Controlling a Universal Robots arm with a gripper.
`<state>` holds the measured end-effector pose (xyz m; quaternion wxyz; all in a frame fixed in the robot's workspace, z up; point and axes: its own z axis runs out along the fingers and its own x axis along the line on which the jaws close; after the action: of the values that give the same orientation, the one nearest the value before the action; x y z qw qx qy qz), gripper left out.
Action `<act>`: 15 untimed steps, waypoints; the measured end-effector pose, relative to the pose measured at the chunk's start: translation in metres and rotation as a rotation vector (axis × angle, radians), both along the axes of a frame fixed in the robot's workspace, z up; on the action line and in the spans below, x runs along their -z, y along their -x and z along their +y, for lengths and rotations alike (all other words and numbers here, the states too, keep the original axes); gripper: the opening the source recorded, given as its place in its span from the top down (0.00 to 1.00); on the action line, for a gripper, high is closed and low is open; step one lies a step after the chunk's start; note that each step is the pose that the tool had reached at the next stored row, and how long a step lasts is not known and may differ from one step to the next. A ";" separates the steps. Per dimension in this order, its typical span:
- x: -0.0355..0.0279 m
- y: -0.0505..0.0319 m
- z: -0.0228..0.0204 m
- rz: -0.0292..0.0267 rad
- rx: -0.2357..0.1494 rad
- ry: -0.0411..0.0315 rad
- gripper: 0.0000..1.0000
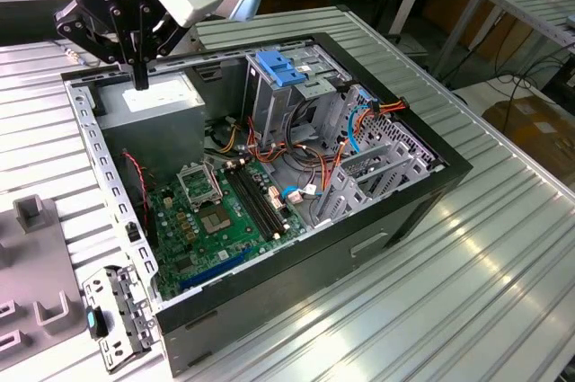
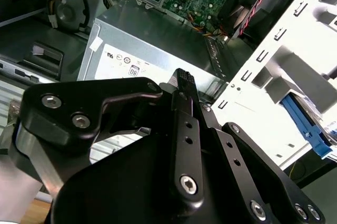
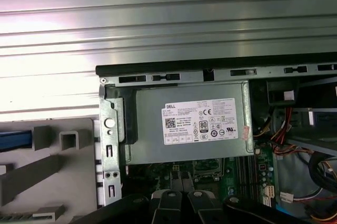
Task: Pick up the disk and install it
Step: 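Reach for the disk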
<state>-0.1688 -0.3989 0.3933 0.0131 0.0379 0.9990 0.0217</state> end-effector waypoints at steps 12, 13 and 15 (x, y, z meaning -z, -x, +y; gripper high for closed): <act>0.0000 0.0056 0.0000 0.0000 0.000 0.0000 0.89; 0.0000 0.0060 0.0000 0.0000 0.000 0.0000 0.89; 0.0000 0.0071 0.0000 0.0000 0.000 0.0000 0.89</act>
<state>-0.1759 -0.3989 0.3933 0.0131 0.0379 0.9990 0.0217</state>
